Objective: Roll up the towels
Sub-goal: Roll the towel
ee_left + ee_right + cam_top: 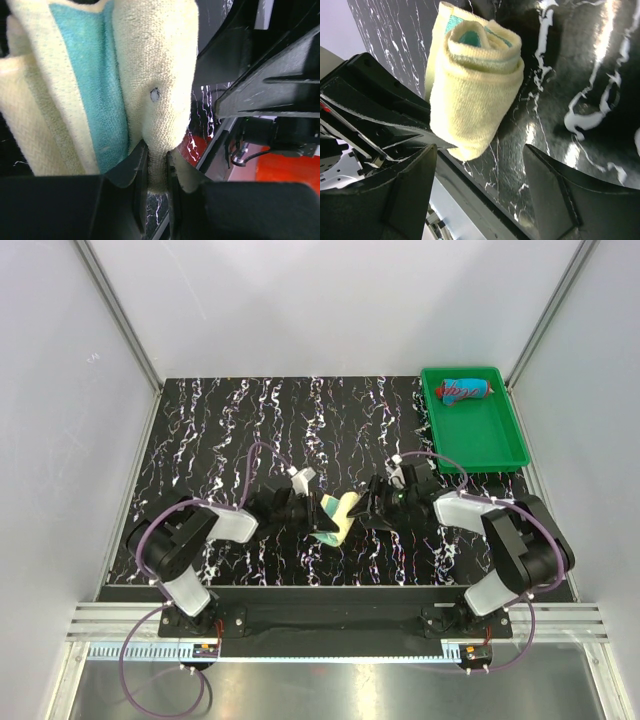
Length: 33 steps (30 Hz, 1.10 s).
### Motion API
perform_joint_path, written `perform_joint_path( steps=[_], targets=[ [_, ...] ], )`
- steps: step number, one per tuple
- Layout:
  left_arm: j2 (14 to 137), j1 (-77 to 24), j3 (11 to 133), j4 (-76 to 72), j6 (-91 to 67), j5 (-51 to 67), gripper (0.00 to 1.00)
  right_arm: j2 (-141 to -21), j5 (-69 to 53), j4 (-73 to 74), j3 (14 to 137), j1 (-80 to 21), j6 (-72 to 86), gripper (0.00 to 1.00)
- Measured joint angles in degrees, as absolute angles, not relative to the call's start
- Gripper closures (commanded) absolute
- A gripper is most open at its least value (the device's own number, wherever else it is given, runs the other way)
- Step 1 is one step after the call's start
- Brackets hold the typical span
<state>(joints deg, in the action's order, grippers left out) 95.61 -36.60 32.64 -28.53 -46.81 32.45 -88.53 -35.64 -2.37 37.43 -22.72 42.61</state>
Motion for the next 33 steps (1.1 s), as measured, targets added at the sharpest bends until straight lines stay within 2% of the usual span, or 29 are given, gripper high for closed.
perform_joint_path(
  steps=[12,15,18,19,20,22,23,26,27,29,30,31,32,33],
  targets=[
    [98.37,-34.85,27.29,-40.34,-53.84,33.98,0.99,-97.08,-36.34,-15.03,37.3,-26.87,46.44,0.28],
    [99.15,-34.35,26.22,-43.0,-55.48,34.3,0.98,-98.85,-36.82,-17.52,37.78,-27.73,47.16,0.35],
    [100.6,-33.89,25.06,-46.7,-57.34,34.85,0.95,-100.6,-36.75,-19.59,38.09,-28.6,47.55,0.53],
    [101.23,-33.78,24.69,-48.01,-58.0,35.09,0.92,-101.14,-36.69,-20.05,38.11,-28.77,47.62,0.61],
    [101.84,-33.69,24.45,-49.08,-58.61,35.4,0.85,-101.58,-36.73,-20.4,38.11,-28.86,47.77,0.71],
    [102.54,-33.63,24.1,-50.7,-59.33,35.66,0.78,-102.0,-36.91,-21.1,38.13,-28.95,48.12,0.75],
    [102.54,-33.61,24.01,-50.83,-59.44,35.62,0.71,-102.02,-36.95,-21.17,38.13,-28.97,48.18,0.78],
    [102.04,-33.56,24.01,-49.43,-58.57,35.27,0.57,-102.02,-36.93,-21.06,38.15,-29.04,48.12,0.79],
    [101.27,-33.56,24.03,-47.88,-57.87,34.83,0.48,-102.02,-36.91,-20.67,38.3,-29.08,48.01,0.8],
    [98.56,-33.65,24.64,-43.59,-56.21,34.2,0.41,-101.97,-36.53,-19.18,39.0,-29.34,47.66,0.8],
    [96.95,-33.71,25.15,-40.82,-54.83,33.43,0.34,-101.86,-36.18,-17.96,39.57,-29.52,47.31,0.8],
    [95.29,-34.0,25.87,-37.39,-53.45,32.69,0.14,-101.75,-35.86,-16.78,40.16,-29.65,47.05,0.8],
    [93.97,-34.26,26.57,-34.61,-51.77,31.97,0.06,-101.65,-35.38,-15.33,40.88,-29.87,46.59,0.8],
    [92.03,-34.7,27.83,-31.33,-50.54,31.18,0.02,-101.51,-34.81,-13.63,41.76,-30.11,46.13,0.8]
  ],
)
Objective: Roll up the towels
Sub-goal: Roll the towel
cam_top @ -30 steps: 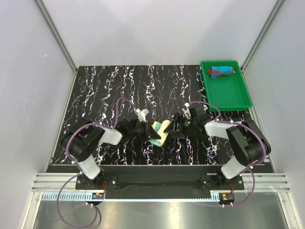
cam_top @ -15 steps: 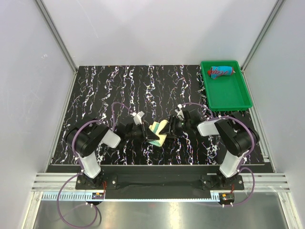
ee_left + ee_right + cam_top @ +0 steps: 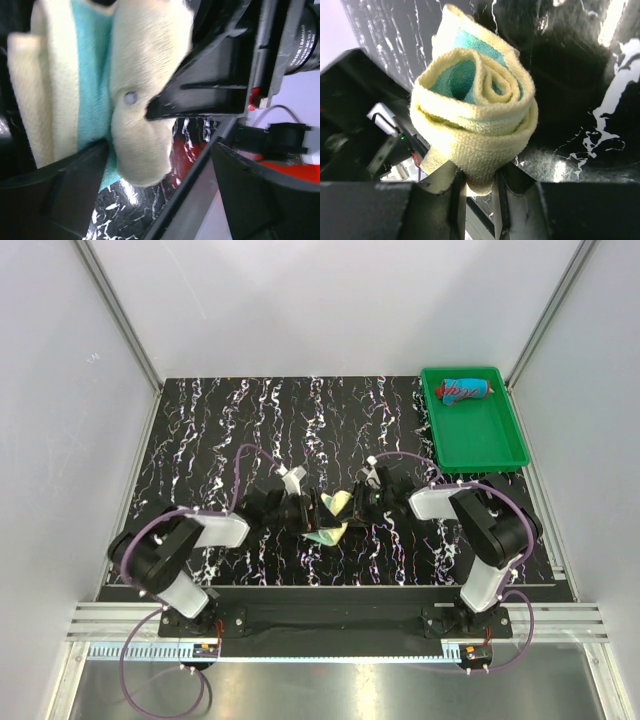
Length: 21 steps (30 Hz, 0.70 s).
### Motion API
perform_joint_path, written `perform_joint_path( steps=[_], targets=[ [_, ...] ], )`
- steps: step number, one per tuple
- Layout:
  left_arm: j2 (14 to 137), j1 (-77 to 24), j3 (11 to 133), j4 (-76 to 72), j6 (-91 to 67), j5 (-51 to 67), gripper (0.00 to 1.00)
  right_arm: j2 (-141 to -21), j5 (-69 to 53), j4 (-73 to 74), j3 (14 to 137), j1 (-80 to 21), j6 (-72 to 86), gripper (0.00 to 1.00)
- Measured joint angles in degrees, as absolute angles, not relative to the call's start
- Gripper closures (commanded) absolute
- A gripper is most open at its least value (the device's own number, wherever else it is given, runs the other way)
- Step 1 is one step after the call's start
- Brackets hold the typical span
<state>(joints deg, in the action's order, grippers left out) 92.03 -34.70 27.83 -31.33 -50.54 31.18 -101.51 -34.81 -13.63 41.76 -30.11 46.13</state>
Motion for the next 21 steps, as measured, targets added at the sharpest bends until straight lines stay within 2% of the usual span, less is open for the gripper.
perform_joint_path(
  steps=[5,11,16,21],
  targets=[
    [84.23,-38.59,33.39,-12.78,-42.41,18.79,0.01,-101.3,-31.83,-3.51,46.87,-31.18,43.24,0.8],
    [78.87,-51.44,40.51,2.81,-34.09,-0.82,0.01,-101.25,-28.86,7.05,51.81,-32.4,40.45,0.8],
    [79.48,-62.33,45.01,7.86,-28.29,-13.28,0.01,-101.25,-26.76,13.91,54.89,-33.3,39.0,0.8],
    [87.39,-67.31,52.01,11.2,-24.64,-21.52,0.01,-101.25,-25.63,18.33,56.73,-33.71,38.26,0.81]
  ],
)
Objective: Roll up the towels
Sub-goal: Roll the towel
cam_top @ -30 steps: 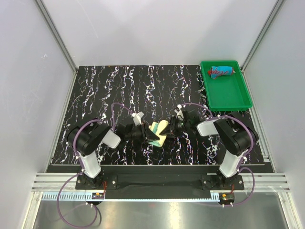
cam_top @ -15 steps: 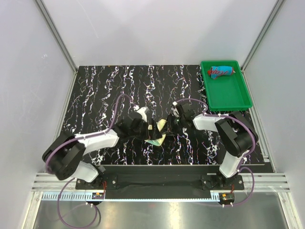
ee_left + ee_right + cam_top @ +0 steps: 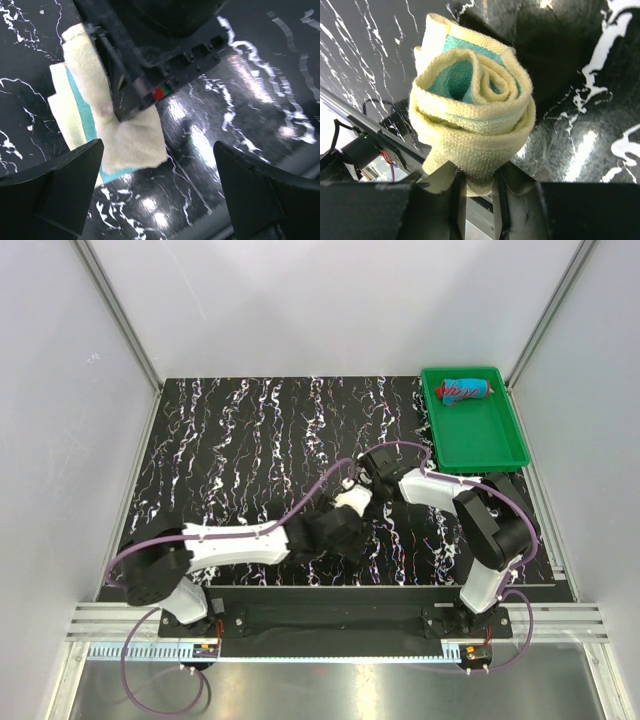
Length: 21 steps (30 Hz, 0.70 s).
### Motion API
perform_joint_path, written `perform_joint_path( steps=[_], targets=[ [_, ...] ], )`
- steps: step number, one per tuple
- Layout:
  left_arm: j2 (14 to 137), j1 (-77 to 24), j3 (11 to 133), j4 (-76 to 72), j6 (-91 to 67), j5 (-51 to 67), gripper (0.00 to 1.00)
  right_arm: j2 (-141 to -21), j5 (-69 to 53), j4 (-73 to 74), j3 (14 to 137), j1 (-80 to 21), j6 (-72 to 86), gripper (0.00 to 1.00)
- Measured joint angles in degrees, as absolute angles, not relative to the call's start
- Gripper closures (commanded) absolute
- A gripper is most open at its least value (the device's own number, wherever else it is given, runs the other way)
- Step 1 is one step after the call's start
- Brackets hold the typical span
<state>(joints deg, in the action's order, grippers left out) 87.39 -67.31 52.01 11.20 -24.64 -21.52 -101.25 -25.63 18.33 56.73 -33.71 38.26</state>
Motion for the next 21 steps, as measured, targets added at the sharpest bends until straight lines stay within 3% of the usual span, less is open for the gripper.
perform_joint_path(
  steps=[9,16,17,21],
  targets=[
    [99.55,-69.97,57.6,15.57,-23.35,-27.73,0.05,-101.25,-24.62,22.15,58.08,-33.93,37.63,0.8],
    [102.61,-71.0,59.81,18.96,-24.53,-31.86,0.29,-101.25,-24.49,24.14,58.85,-34.02,37.43,0.8],
    [102.96,-71.05,60.12,19.57,-24.95,-32.45,0.37,-101.25,-24.51,24.4,58.94,-34.02,37.43,0.8],
    [103.88,-71.37,60.8,21.3,-27.24,-35.22,0.53,-101.25,-24.8,25.21,59.24,-34.02,37.6,0.8]
  ],
)
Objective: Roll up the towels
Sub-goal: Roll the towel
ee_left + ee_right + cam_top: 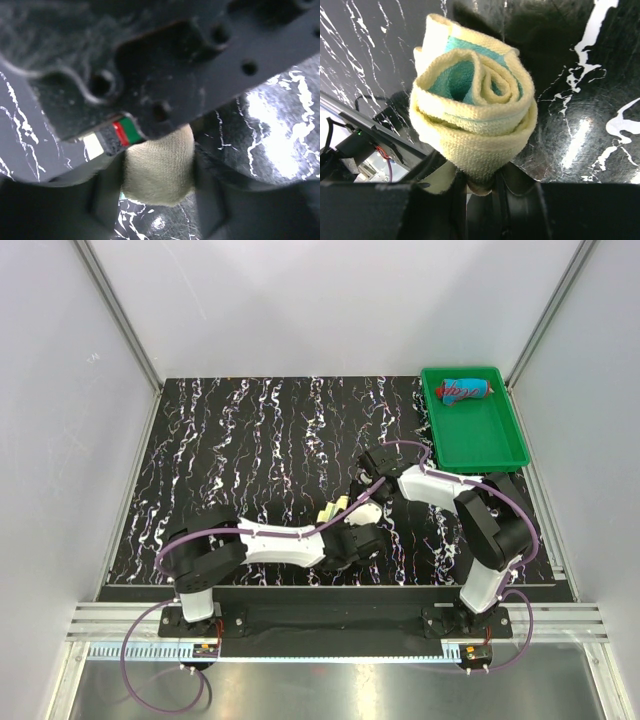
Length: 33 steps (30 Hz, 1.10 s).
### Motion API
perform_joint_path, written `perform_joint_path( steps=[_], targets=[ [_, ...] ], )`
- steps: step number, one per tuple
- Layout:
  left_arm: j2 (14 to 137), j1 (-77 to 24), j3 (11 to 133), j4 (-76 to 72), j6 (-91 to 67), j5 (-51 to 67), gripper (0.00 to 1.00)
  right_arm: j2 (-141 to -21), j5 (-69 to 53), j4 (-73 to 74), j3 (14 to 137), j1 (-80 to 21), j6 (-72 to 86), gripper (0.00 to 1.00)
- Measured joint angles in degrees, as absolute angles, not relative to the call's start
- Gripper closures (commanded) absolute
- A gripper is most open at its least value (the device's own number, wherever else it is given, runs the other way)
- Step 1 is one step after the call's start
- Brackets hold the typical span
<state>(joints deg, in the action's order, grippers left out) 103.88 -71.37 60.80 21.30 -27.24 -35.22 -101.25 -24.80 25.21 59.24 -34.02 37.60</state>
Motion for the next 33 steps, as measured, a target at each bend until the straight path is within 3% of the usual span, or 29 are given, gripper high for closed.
perform_joint_path(
  steps=[2,5,8,13,20,30,31,33],
  targets=[
    [104.25,-71.57,61.17,22.2,-28.32,-36.53,0.63,-101.25,-25.1,25.17,59.46,-34.02,37.78,0.8],
    [105.19,-71.81,62.33,23.88,-29.69,-38.02,0.66,-101.25,-25.36,25.12,59.48,-34.02,37.98,0.8],
    [106.02,-72.03,63.22,24.93,-30.59,-39.13,0.77,-101.25,-25.36,25.08,59.55,-34.0,38.02,0.76],
    [105.86,-72.05,63.11,25.08,-31.18,-39.38,0.86,-101.25,-25.47,25.58,59.83,-33.95,38.09,0.53],
    [101.34,-69.89,58.02,22.04,-31.53,-37.91,0.9,-101.38,-23.97,31.64,65.28,-32.77,35.99,0.36],
    [93.49,-63.79,49.21,15.42,-32.99,-29.56,0.94,-101.25,-19.99,39.48,74.7,-20.95,31.31,0.34],
    [91.85,-62.78,47.31,13.45,-33.41,-27.7,0.99,-101.01,-19.75,39.97,74.72,-20.36,31.07,0.33],
    [88.44,-59.99,43.62,10.22,-34.2,-24.23,1.0,-100.31,-19.31,40.36,74.54,-19.64,30.89,0.33]
  ],
)
